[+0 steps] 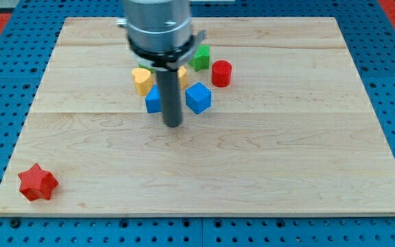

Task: Slide the blue cube to the bottom right of the yellow hexagon

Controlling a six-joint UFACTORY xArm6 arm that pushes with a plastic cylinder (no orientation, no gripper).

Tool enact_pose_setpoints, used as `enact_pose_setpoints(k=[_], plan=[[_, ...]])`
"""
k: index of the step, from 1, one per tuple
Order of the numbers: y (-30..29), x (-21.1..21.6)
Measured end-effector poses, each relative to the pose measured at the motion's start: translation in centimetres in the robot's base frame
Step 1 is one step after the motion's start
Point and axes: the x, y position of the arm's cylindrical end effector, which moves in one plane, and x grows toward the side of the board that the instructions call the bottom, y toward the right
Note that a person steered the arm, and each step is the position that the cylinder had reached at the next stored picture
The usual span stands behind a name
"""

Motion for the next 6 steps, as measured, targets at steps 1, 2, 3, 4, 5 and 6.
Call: enact_pose_setpoints(k=[1, 2, 3, 4, 5, 6], plan=[[3.5, -1.7], [3.7, -4.9], [4.0, 1.7], [-2.5, 6.5], [-12.3, 12.3], [-17.9, 15.6]])
